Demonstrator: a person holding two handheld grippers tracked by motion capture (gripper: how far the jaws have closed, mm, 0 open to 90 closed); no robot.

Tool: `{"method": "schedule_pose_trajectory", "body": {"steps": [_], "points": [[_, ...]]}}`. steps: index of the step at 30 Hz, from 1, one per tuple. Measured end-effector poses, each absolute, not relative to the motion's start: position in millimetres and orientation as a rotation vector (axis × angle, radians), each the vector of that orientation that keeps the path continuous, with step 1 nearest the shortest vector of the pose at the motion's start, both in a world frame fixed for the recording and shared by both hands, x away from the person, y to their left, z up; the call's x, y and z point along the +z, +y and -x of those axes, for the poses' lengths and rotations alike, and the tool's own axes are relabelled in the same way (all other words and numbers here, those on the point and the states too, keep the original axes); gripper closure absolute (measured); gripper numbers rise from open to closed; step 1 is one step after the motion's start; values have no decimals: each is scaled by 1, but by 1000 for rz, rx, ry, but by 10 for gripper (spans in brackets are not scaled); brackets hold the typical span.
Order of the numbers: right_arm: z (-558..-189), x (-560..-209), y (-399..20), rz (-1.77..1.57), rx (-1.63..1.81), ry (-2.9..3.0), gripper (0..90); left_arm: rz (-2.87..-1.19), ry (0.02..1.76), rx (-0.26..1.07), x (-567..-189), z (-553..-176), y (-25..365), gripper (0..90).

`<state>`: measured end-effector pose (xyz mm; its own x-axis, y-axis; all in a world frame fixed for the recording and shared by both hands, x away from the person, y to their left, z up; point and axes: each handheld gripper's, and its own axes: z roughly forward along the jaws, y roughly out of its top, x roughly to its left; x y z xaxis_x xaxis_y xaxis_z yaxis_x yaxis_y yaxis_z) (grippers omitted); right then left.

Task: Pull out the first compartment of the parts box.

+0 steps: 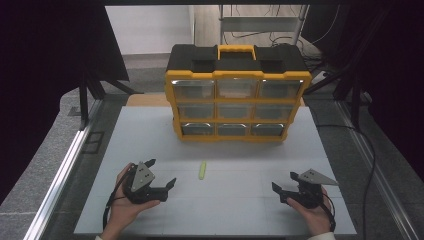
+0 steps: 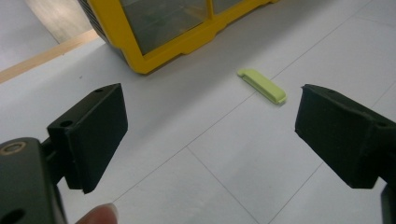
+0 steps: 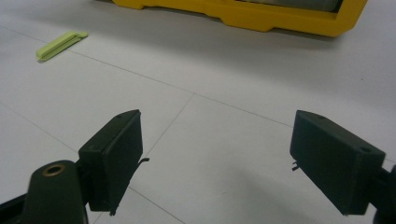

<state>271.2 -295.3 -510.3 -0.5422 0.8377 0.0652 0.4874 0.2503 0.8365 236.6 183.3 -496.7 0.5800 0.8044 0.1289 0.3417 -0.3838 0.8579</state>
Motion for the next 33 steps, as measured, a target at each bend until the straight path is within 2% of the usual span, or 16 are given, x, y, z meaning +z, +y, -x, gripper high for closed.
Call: {"method": "schedule_pose_trajectory", "body": {"steps": [24, 33], "points": [[-272, -511, -296, -1214, 1200, 2131, 171, -1988, 824, 677, -485, -242, 153, 98], [-273, -511, -297, -1209, 1209, 2130, 169, -2022, 785, 712, -484, -240, 147, 99]]}}
